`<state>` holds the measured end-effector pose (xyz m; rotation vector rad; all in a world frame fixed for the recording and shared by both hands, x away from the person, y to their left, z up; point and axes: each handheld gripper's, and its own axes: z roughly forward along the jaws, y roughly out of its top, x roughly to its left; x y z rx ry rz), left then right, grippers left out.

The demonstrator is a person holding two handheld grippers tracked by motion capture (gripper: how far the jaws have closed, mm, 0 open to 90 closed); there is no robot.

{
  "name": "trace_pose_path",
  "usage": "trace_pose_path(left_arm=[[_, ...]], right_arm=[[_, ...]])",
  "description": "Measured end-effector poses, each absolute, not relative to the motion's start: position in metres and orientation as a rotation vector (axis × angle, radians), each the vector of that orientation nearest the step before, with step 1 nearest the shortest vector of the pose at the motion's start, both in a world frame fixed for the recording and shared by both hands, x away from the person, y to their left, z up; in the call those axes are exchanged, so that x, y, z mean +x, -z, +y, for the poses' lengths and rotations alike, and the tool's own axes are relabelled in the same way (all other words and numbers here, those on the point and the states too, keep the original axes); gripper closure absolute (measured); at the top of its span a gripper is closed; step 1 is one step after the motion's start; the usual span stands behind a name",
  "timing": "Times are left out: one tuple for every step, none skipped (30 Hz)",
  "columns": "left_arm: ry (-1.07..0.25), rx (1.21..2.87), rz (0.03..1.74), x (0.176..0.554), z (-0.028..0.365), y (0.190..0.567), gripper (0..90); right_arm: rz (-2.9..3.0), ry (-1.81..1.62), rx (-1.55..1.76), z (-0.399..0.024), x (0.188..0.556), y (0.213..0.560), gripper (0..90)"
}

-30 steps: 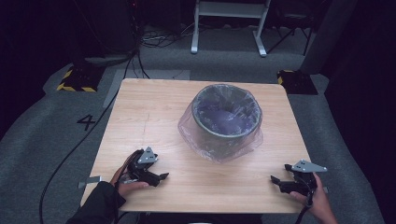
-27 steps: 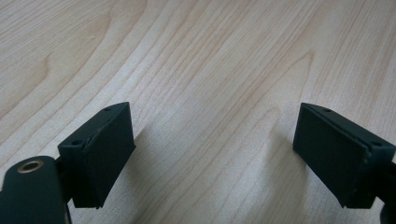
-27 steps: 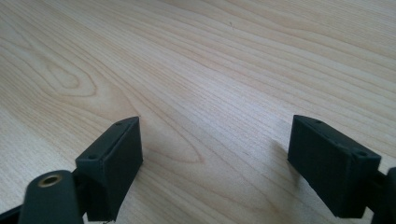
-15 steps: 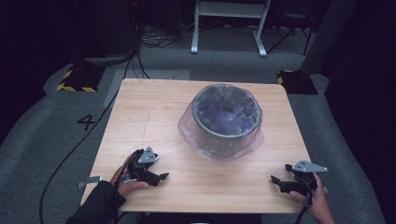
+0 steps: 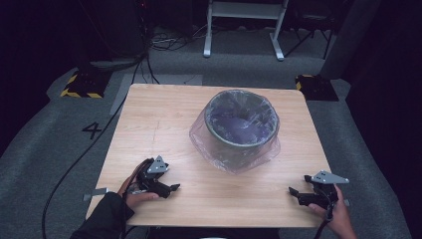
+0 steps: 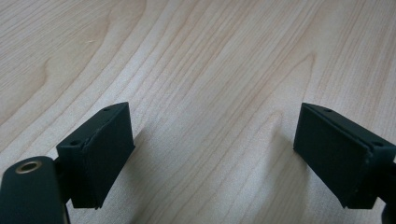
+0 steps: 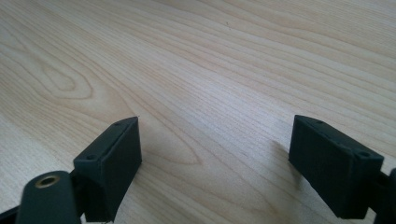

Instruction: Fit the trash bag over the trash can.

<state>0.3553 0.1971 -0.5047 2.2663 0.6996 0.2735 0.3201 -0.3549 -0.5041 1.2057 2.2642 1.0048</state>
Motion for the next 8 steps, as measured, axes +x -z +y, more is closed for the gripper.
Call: trace_pose_path(left_arm=[[-0.274,2.267,0.699,0.3554,0.1971,0.5046,11.6],[-0.274,2.267,0.699,0.3555,0.1971,0.5046,11.6],[-0.274,2.267,0.699,0.3555,0.1971,0.5046,11.7],[-0.274,2.267,0.699,0.3555,0.197,0.5046,11.6],[-0.275,2.268,0.698,0.3556,0.1971,0.5046,11.6],[-0.275,2.267,0.698,0.3556,0.1971,0.5046,11.6],[-0.275,2.268,0.697,0.3557,0.1971,0.5046,11.6],[-0.276,2.268,0.697,0.3558,0.1971,0.5046,11.7]], right_arm=[[2.262,-1.003,1.21,-0.355,0.3201,0.5041,16.9],[2.261,-1.001,1.211,-0.3551,0.3201,0.504,16.9],[2.259,-1.0,1.214,-0.3552,0.3202,0.504,16.9],[2.256,-1.0,1.216,-0.3552,0.3202,0.504,16.9],[2.255,-0.998,1.217,-0.3552,0.3202,0.504,16.9],[2.255,-0.998,1.218,-0.3553,0.3202,0.504,16.9],[2.255,-0.998,1.218,-0.3553,0.3202,0.504,16.9],[2.254,-0.998,1.219,-0.3553,0.3202,0.504,16.9]])
